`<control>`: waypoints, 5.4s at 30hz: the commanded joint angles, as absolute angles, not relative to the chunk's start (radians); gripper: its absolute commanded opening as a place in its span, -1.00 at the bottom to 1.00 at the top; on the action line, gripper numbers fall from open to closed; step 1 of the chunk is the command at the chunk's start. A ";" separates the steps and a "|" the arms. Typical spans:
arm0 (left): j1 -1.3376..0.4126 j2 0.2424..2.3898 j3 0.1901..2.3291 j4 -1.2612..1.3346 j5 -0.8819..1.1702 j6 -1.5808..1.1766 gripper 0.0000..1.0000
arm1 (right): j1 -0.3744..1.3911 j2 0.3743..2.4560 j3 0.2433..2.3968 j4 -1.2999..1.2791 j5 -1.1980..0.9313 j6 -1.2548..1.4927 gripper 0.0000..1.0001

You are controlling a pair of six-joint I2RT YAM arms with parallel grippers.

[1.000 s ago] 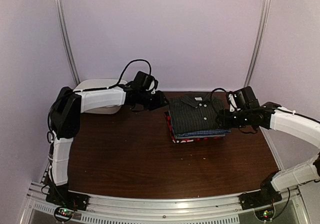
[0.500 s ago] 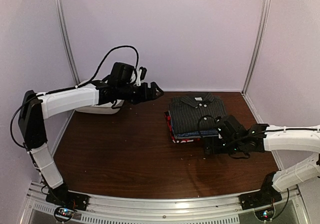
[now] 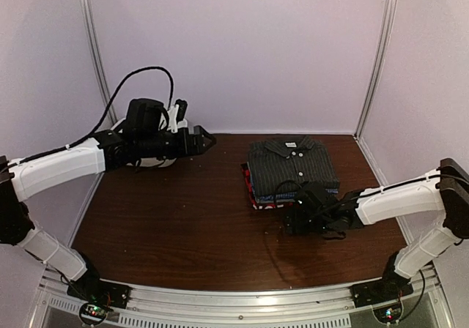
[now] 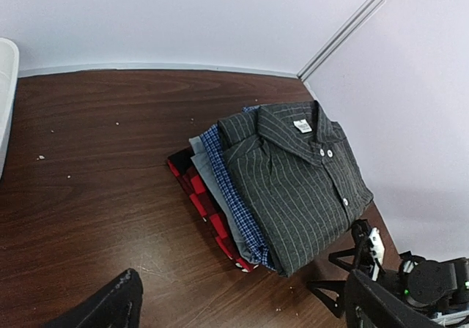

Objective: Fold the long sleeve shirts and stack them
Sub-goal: Move the square-folded shirt to the corner of the board, then reset both arms

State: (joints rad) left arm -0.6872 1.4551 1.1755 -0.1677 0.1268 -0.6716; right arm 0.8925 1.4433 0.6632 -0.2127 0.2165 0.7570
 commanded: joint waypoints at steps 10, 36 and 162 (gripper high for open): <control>-0.687 1.288 1.102 -0.210 0.015 -0.650 0.95 | 0.896 1.685 0.731 -0.048 0.289 0.702 1.00; -0.681 1.250 1.055 -0.220 -0.022 -0.666 0.95 | 0.675 1.946 1.041 -0.083 0.188 0.517 0.99; -0.666 1.038 0.928 -0.275 -0.139 -0.554 0.95 | 0.635 0.831 0.896 -0.396 0.181 0.458 1.00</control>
